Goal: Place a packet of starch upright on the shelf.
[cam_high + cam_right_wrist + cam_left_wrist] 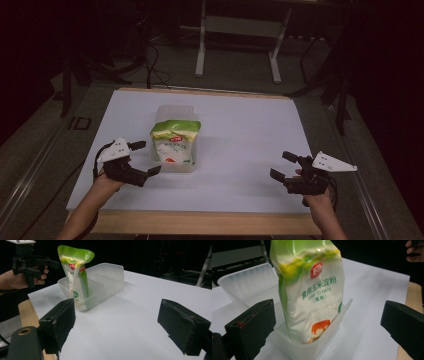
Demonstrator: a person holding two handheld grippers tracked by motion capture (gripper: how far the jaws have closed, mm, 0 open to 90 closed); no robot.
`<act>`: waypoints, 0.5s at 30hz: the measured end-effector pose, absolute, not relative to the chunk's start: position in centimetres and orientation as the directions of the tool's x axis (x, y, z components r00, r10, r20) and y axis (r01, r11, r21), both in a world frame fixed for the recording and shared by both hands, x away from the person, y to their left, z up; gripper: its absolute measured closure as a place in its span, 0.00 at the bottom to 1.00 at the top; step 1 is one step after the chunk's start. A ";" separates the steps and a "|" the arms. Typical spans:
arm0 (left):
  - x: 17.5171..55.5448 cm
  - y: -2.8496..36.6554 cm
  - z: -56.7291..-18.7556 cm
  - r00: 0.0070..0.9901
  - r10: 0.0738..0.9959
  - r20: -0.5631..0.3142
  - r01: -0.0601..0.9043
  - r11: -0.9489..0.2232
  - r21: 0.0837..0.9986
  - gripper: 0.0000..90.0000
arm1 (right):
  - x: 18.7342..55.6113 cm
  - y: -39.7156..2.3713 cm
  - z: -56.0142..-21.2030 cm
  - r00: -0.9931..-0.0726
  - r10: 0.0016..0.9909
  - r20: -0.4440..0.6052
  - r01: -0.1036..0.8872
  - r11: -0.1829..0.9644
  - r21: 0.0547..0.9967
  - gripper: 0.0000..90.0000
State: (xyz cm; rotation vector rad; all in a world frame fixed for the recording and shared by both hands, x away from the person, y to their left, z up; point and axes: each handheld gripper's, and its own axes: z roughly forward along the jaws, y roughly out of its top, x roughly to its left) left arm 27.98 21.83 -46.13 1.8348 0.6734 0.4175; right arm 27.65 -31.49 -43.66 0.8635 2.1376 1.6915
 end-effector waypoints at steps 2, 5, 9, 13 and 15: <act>27.5 21.9 -46.1 0.779 0.625 -0.052 0.244 -0.226 0.943 0.00 | 27.6 -31.4 -43.7 -0.783 0.605 0.142 0.278 0.137 0.951 0.16; 26.6 21.9 -46.2 0.785 0.618 -0.040 0.226 -0.226 0.948 0.00 | 27.6 -31.4 -43.8 -0.785 0.603 0.142 0.279 0.139 0.950 0.16; 25.5 21.5 -46.5 0.792 0.608 -0.048 0.219 -0.210 0.953 0.00 | 27.6 -31.3 -43.8 -0.786 0.602 0.143 0.279 0.138 0.950 0.16; 24.7 20.8 -46.8 0.807 0.589 -0.049 0.209 -0.206 0.956 0.00 | 27.6 -31.3 -44.0 -0.787 0.599 0.150 0.282 0.133 0.950 0.16; 24.5 20.5 -46.9 0.813 0.580 -0.048 0.210 -0.217 0.953 0.00 | 27.6 -31.1 -44.2 -0.790 0.595 0.147 0.281 0.139 0.950 0.16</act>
